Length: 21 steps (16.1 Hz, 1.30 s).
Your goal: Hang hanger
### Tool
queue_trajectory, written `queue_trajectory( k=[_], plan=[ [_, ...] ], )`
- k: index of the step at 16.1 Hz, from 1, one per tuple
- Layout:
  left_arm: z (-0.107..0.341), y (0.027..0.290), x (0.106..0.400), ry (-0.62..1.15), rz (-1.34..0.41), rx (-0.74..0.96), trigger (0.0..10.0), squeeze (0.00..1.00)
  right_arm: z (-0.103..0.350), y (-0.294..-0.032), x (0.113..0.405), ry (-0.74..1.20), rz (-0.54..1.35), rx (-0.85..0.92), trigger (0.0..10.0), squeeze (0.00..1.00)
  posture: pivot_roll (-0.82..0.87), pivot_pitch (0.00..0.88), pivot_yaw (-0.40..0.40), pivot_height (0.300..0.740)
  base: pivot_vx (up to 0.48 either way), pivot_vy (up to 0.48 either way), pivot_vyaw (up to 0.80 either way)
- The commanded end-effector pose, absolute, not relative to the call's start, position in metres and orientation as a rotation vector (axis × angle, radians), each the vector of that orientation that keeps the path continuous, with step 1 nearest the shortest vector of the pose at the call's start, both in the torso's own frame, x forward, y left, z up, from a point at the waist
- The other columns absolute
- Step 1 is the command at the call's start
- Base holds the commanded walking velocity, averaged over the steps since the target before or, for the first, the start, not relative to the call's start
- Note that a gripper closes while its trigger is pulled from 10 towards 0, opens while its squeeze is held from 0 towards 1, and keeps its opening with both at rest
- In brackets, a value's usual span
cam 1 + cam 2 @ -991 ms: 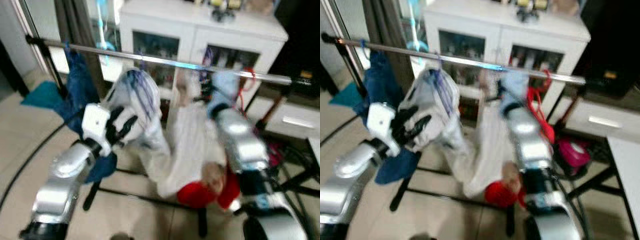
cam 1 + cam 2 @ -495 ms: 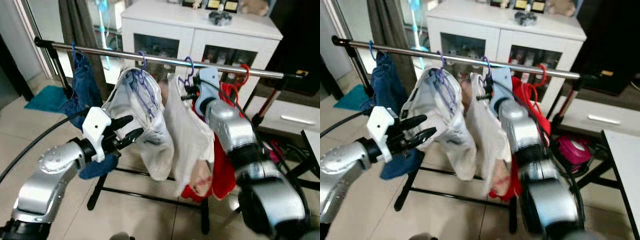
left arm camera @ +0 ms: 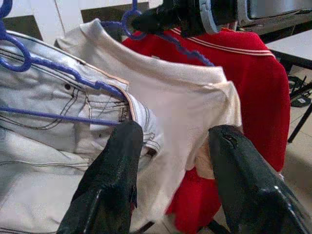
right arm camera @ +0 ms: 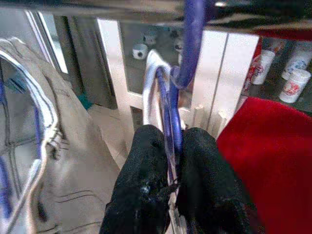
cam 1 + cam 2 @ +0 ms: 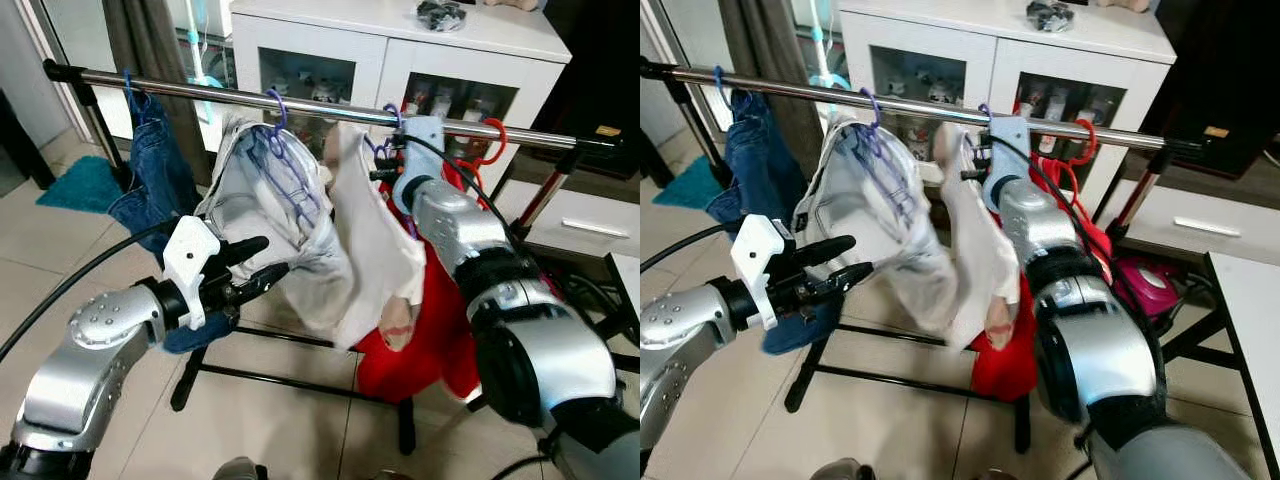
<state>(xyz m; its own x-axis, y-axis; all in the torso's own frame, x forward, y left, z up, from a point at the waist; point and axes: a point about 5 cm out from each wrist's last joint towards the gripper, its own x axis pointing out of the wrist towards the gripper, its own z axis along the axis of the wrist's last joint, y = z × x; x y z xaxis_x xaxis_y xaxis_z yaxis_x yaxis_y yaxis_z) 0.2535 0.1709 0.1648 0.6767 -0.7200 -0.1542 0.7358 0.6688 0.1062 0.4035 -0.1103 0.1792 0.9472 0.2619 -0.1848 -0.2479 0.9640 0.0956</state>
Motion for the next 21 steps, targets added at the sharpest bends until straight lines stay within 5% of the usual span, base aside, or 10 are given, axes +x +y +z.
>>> queue_trajectory(
  k=[1,2,3,4,5,9,21],
  plan=[
    [0.167,0.170,0.252,0.087,-0.809,0.157,10.0,0.00,0.201,-0.121,0.404,0.096,0.268,0.100,10.0,1.00,0.00,0.035,-0.046,0.740,0.000,0.000,0.00],
    [0.168,0.169,0.251,0.068,-0.784,0.133,10.0,0.00,0.213,-0.128,0.395,0.037,0.292,0.134,10.0,1.00,-0.01,0.020,-0.031,0.740,0.000,0.000,0.00],
    [0.167,0.169,0.253,0.065,-0.742,0.134,10.0,0.00,0.219,-0.131,0.381,0.004,0.312,0.135,10.0,0.80,-0.01,0.015,-0.027,0.740,0.000,0.000,0.00],
    [0.164,0.170,0.255,0.078,-0.687,0.131,10.0,0.00,0.219,-0.133,0.368,-0.011,0.325,0.130,10.0,0.00,-0.02,0.003,-0.008,0.740,0.000,0.000,0.00],
    [0.166,0.172,0.267,0.025,-0.456,0.071,10.0,0.00,0.201,-0.133,0.326,-0.012,0.357,0.247,10.0,0.00,-0.03,0.000,0.011,0.740,0.000,0.000,0.00],
    [0.151,0.182,0.256,0.030,-0.229,0.024,10.0,0.00,0.128,-0.155,0.262,0.077,0.139,0.168,10.0,0.00,-0.03,0.000,0.030,0.740,0.000,0.000,0.00],
    [0.142,0.179,0.254,0.036,-0.238,0.040,10.0,0.00,0.123,-0.155,0.259,0.105,0.160,0.147,10.0,0.00,-0.03,0.000,0.027,0.740,0.000,0.000,0.00]
  ],
)
